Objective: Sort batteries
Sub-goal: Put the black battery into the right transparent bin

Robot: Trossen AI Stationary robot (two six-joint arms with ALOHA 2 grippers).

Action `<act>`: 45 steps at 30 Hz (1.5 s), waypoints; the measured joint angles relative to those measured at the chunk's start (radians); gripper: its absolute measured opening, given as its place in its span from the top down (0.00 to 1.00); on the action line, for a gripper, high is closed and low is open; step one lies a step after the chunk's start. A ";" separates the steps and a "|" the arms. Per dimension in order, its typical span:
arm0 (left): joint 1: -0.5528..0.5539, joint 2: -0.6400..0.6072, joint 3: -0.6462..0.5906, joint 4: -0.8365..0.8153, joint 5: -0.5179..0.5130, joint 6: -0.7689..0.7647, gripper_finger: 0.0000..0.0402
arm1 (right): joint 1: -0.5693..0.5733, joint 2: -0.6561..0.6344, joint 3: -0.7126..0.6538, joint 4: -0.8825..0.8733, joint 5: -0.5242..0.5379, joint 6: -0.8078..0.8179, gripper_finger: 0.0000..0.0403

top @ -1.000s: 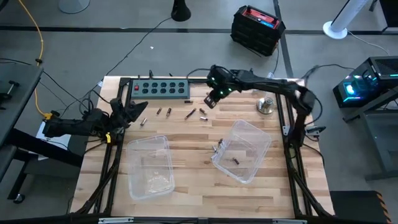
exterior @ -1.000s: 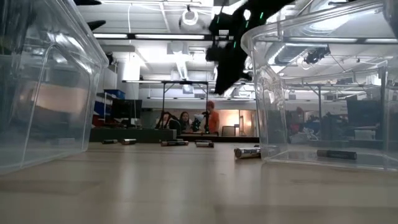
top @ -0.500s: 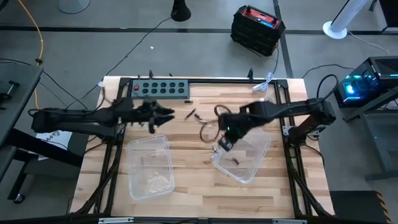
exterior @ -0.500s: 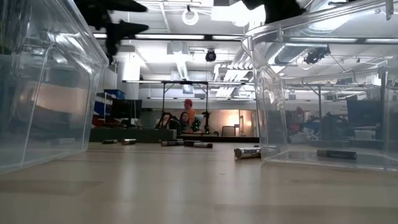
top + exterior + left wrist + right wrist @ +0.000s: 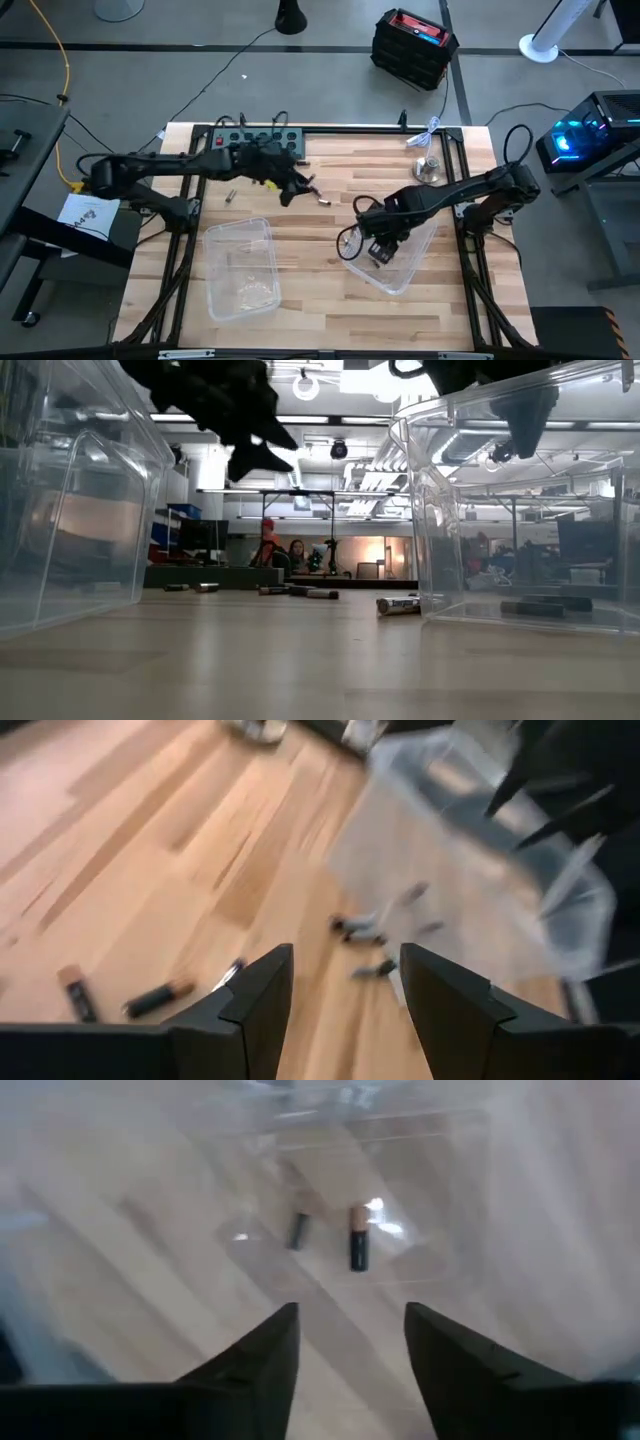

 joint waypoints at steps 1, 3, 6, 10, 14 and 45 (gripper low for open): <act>0.004 0.029 0.021 -0.035 -0.011 0.011 0.55 | 0.000 -0.010 0.005 -0.008 0.016 -0.011 0.53; 0.008 0.094 0.059 -0.101 -0.058 0.018 0.55 | 0.002 -0.045 0.011 -0.017 0.072 -0.010 0.52; 0.017 0.201 0.100 -0.222 -0.175 0.028 0.55 | 0.003 -0.118 0.011 -0.047 0.167 0.040 0.52; 0.037 0.343 0.145 -0.303 -0.252 0.014 0.55 | 0.003 -0.219 0.011 -0.075 0.313 0.123 0.51; 0.064 0.474 0.195 -0.324 -0.254 -0.018 0.55 | 0.001 -0.298 0.011 -0.085 0.434 0.167 0.51; -0.067 0.200 0.286 0.070 -0.003 0.038 0.98 | -0.029 -0.341 0.009 -0.106 0.665 0.143 0.51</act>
